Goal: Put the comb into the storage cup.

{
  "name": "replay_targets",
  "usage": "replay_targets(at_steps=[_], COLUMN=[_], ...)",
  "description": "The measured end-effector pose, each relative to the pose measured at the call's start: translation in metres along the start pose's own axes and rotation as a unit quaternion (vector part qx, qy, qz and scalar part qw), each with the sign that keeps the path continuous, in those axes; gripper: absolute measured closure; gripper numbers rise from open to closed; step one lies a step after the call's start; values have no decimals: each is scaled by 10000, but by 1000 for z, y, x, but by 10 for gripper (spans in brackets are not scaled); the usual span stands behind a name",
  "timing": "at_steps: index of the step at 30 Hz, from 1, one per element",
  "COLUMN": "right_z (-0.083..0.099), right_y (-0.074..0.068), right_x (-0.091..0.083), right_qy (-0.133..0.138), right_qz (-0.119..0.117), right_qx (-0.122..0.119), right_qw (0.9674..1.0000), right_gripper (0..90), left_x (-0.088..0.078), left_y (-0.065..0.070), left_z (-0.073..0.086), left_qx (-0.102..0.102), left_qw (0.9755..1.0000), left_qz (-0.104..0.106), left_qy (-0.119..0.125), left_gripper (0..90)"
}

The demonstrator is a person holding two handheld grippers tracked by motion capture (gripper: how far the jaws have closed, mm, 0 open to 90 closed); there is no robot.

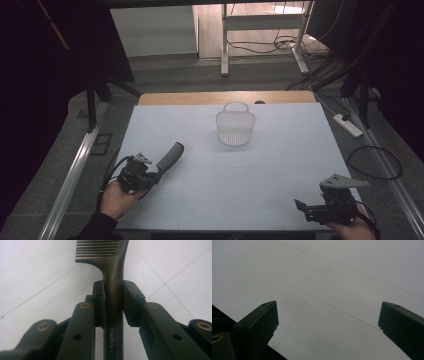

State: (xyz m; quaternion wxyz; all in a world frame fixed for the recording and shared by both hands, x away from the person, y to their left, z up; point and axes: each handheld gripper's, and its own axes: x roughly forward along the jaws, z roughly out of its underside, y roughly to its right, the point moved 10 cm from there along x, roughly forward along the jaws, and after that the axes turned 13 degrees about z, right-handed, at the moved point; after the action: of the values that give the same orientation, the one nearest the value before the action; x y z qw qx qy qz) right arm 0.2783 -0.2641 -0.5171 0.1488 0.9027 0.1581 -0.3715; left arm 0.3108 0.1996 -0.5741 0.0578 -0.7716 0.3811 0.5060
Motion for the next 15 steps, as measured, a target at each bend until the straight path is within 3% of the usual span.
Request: replay_targets(at_steps=[5,15], right_z=[0,-1], right_y=[0,-1], right_x=[0,-2], right_qy=[21,87], right_qz=[-12,-50], right_qx=[2,-26], right_qw=[10000,9999], right_gripper=[34,31], left_x=[-1,-3], left_y=[10,26], left_z=[-6,-16], left_qx=[111,293], left_qw=[9995,9971], left_qz=[228,484], left_qy=[196,508], left_gripper=[730,729])
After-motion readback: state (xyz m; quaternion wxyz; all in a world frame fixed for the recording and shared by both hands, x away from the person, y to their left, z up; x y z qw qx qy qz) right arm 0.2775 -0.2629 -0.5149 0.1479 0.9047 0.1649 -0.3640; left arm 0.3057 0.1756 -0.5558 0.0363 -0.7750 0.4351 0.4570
